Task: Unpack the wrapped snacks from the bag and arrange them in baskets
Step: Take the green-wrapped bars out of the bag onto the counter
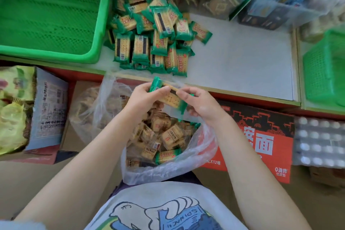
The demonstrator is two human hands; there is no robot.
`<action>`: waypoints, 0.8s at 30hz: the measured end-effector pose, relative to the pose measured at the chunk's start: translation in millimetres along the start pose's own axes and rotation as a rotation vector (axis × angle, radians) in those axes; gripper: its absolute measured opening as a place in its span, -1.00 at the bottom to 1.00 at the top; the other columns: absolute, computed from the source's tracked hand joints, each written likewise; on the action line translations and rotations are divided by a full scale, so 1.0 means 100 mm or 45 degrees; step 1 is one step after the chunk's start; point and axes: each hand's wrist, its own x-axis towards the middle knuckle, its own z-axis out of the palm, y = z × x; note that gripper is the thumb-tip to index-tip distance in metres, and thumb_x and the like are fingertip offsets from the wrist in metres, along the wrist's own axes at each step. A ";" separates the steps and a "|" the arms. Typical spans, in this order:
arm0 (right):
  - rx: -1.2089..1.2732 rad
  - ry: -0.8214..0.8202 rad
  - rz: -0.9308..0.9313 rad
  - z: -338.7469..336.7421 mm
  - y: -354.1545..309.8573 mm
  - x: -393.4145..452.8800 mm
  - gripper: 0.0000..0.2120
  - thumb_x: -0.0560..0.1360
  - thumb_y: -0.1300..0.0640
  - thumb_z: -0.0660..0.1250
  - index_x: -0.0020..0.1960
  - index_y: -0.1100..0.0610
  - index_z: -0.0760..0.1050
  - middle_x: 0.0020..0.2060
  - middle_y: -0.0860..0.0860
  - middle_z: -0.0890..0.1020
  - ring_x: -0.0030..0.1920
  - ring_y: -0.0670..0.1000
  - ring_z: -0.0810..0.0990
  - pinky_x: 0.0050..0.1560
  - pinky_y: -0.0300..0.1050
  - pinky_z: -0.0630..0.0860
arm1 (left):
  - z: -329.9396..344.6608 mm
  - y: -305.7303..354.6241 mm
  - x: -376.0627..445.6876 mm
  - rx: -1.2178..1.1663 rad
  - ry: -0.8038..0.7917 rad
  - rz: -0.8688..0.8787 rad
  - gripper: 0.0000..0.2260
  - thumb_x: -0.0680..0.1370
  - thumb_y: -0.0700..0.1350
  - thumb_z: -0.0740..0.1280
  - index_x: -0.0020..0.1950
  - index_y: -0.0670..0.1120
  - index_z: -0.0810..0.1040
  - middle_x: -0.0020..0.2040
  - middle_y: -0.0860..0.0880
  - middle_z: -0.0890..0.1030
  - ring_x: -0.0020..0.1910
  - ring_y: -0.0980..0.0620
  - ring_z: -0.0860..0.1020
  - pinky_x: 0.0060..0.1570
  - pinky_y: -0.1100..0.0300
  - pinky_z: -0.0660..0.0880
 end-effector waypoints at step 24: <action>-1.038 0.252 -0.196 -0.14 -0.42 1.21 -0.38 0.61 0.11 0.23 0.62 0.01 0.10 0.56 0.08 0.21 0.52 0.17 0.19 0.49 0.14 0.20 | -0.12 -0.22 0.83 1.470 -0.039 0.148 -0.34 0.58 0.17 0.24 0.63 0.07 0.09 0.66 -0.01 -0.02 0.59 -0.13 0.10 0.51 -0.19 0.08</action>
